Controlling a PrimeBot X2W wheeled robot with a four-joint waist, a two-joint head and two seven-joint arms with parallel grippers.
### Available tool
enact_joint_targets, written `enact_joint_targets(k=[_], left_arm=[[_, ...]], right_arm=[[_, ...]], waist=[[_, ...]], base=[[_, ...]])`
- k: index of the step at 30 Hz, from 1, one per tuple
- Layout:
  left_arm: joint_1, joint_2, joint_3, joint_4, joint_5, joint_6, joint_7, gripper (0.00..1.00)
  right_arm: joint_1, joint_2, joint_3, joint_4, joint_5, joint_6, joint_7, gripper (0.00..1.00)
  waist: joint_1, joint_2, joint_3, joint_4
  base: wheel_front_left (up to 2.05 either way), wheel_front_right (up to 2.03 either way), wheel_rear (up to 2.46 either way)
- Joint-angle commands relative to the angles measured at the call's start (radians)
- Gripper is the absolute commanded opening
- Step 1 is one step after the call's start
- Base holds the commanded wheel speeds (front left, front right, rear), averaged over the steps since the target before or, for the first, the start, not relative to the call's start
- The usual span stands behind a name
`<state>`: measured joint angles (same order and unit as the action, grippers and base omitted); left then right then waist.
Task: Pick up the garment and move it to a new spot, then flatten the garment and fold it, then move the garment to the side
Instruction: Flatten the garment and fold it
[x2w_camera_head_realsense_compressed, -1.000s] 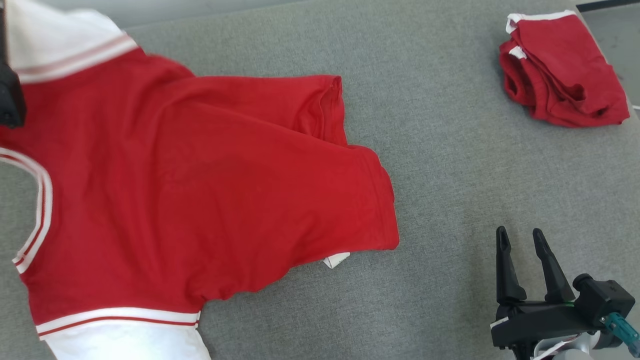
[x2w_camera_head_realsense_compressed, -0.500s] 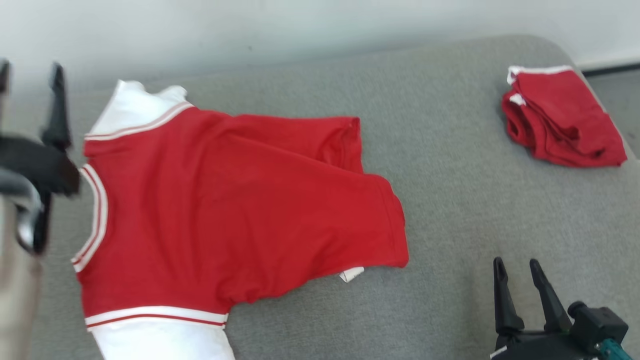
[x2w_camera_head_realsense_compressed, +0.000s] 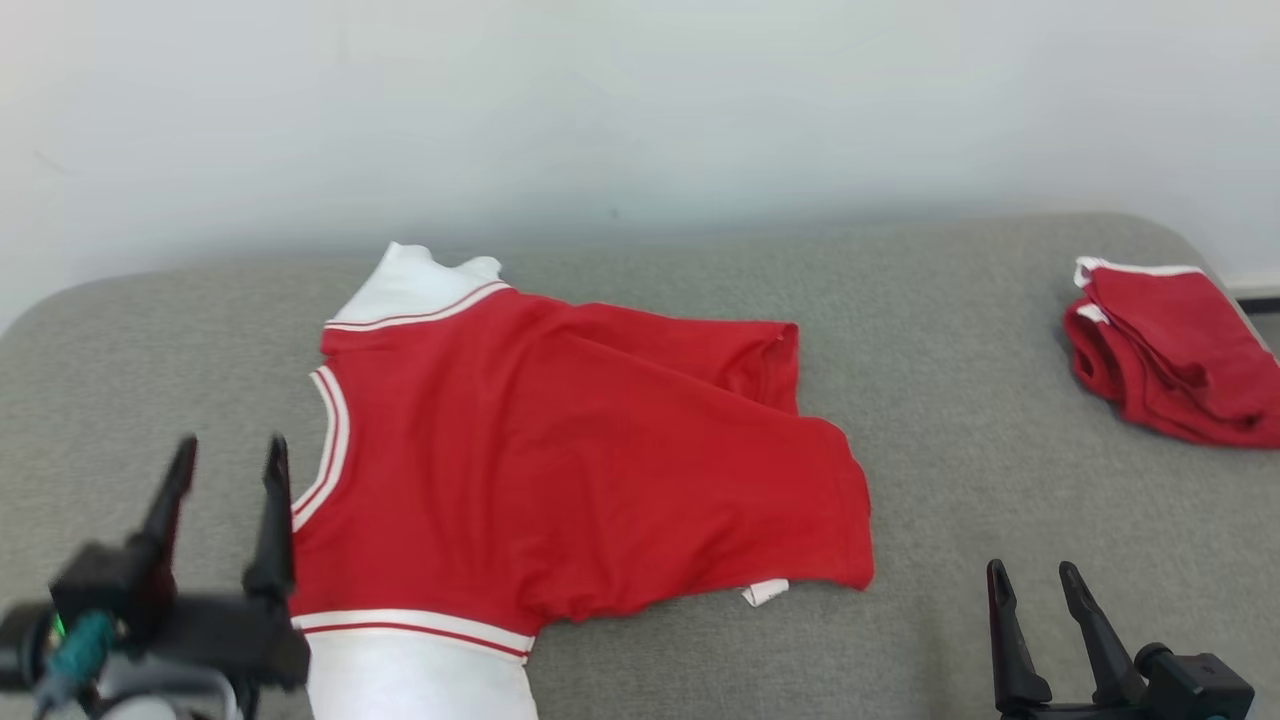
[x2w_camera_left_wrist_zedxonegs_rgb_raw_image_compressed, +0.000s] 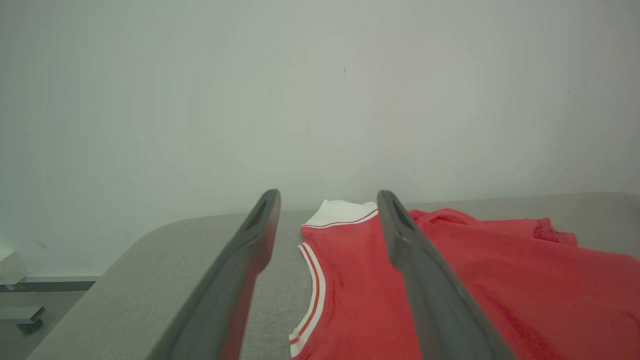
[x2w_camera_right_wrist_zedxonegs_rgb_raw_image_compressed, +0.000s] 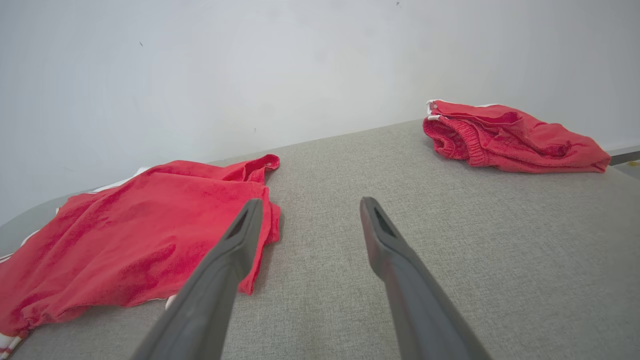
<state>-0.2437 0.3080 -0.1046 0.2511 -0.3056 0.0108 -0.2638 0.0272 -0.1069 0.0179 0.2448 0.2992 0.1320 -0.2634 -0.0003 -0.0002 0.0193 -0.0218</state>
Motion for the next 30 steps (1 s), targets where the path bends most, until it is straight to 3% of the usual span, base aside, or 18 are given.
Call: enact_joint_targets(k=[1, 14, 30], left_arm=[[0.043, -0.009, 0.003, -0.021, 0.002, 0.006, 0.0, 1.0], [0.33, -0.062, 0.035, -0.174, 0.002, 0.016, 0.0, 1.0], [0.34, -0.104, 0.046, -0.083, 0.004, -0.018, 0.0, 1.0]], right_arm=[[0.011, -0.005, 0.001, -0.003, 0.004, -0.002, -0.002, 1.0], [0.072, -0.009, 0.002, -0.02, 0.013, -0.002, -0.001, 1.0], [0.049, -0.01, 0.024, 0.006, 0.023, -0.002, 0.004, 1.0]], waist=[[0.0003, 0.0002, -0.032, 0.032], [0.0003, 0.0002, -0.067, 0.066], [0.0003, 0.0002, -0.042, 0.08]], base=[[0.0, 0.0, 0.0], [0.0, 0.0, 0.0], [0.0, 0.0, 0.0]])
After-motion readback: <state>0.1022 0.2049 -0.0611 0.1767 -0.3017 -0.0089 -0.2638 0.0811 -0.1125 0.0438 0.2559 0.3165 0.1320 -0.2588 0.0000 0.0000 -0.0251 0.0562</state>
